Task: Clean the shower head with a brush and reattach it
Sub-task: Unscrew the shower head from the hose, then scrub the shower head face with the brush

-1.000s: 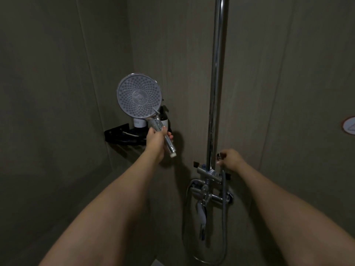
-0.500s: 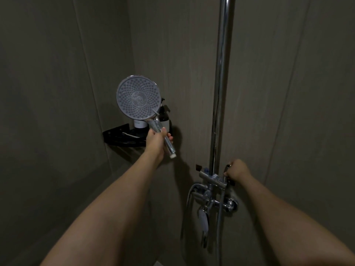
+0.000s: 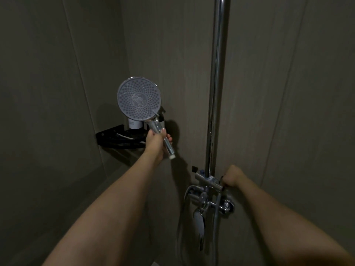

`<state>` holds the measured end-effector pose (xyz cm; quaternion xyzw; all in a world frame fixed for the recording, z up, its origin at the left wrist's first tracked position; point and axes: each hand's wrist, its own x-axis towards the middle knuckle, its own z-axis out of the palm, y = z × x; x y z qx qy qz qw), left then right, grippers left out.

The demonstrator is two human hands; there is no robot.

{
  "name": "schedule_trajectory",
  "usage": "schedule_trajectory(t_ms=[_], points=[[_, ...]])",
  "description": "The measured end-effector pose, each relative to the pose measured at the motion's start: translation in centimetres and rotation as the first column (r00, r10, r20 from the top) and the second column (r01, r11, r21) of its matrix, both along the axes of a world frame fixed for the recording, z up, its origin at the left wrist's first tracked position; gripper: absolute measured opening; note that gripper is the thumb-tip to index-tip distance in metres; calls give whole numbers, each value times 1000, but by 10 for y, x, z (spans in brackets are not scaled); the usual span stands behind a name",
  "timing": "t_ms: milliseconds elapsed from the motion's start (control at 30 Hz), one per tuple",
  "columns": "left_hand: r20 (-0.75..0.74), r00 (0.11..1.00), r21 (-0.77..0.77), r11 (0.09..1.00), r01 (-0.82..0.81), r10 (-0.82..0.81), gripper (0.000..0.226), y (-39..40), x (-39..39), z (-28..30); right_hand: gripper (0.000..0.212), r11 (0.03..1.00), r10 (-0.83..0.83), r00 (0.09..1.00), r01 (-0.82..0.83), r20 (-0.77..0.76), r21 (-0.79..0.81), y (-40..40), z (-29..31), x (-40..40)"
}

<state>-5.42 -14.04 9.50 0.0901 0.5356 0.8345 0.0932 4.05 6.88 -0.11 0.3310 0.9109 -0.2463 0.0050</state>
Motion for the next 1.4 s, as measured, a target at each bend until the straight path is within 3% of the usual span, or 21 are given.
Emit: schedule_trajectory(t_ms=[233, 367, 467, 567, 733, 867, 1000, 1233, 1333, 1400], points=[[-27, 1000, -11, 1000, -5, 4, 15, 7, -4, 5, 30, 997, 53, 997, -56, 62, 45, -4, -5, 1], [-14, 1000, -6, 1000, -7, 7, 25, 3, -12, 2, 22, 988, 132, 990, -127, -58, 85, -14, 19, -8], [-8, 1000, 4, 1000, -26, 26, 27, -4, -19, 1, 19, 954, 299, 952, -301, -67, -9, -43, 42, -25], [-9, 998, 9, 998, -61, 61, 13, -17, -26, 2, 30, 880, 436, 900, -432, -30, -197, -81, 63, -49], [-54, 991, 14, 992, -125, 126, 16, -58, -37, 3, 34, 834, 540, 828, -550, -150, -41, -140, 93, -90], [-83, 977, -35, 979, -201, 197, 16, -100, -53, 1, 22, 854, 509, 794, -514, -332, 80, -168, 105, -120], [-121, 956, -148, 948, -282, 266, 13, -147, -74, -4, 29, 900, 404, 790, -435, -460, 44, -194, 108, -154], [-187, 974, -383, 903, -193, 128, 12, -214, -126, -11, 28, 946, 324, 877, -312, -356, 93, -228, 98, -227], [-203, 978, -465, 874, -138, 46, 18, -229, -148, -11, 17, 960, 273, 931, -248, -241, 130, -234, 94, -250], [-189, 982, -484, 870, -92, -1, 17, -235, -158, -5, 23, 960, 250, 957, -225, -147, 166, -235, 95, -263]])
